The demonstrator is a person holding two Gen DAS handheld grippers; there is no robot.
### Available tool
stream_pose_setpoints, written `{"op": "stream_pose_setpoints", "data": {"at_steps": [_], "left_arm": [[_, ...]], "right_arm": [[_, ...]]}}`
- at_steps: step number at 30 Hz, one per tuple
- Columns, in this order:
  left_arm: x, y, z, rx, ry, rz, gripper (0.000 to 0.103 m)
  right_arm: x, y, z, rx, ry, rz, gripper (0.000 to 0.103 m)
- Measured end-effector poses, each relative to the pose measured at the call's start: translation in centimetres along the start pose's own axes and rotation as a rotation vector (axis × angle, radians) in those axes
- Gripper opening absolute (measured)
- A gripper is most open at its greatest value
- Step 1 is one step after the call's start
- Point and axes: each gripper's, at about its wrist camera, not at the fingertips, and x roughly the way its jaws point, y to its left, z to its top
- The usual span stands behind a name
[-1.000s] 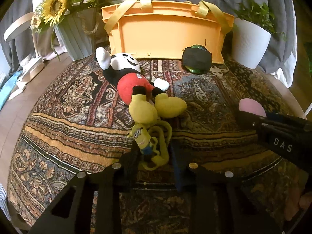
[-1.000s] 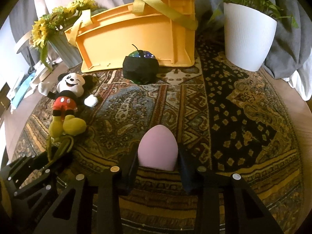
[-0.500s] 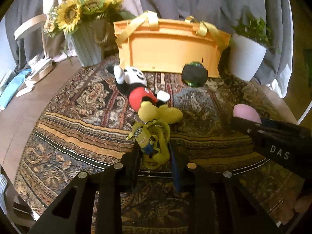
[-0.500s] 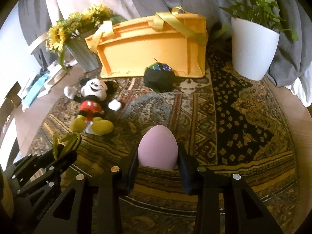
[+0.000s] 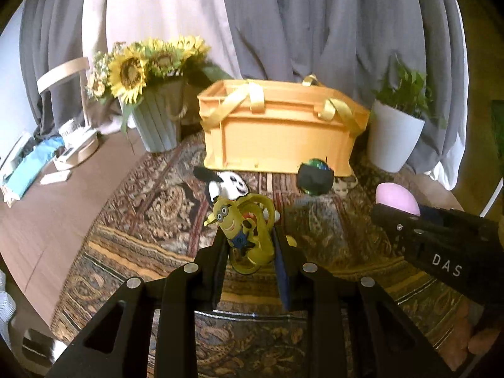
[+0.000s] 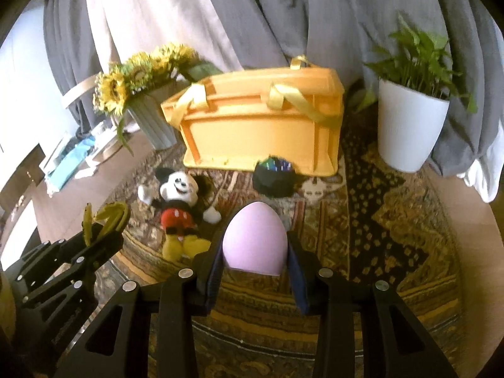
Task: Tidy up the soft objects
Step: 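Lift the sponge and Minion keychain with both tools over the orange crate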
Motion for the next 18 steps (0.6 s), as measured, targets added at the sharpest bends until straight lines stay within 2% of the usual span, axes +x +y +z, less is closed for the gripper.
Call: {"op": "stream_pose_setpoints", "data": {"at_steps": [18], "left_arm": [[-2.2, 1.8, 5.6, 0.045, -0.115, -0.068, 0.028]], "right_arm": [[-3.4, 2.2, 4.1, 0.050, -0.148, -0.065, 0.038]]}}
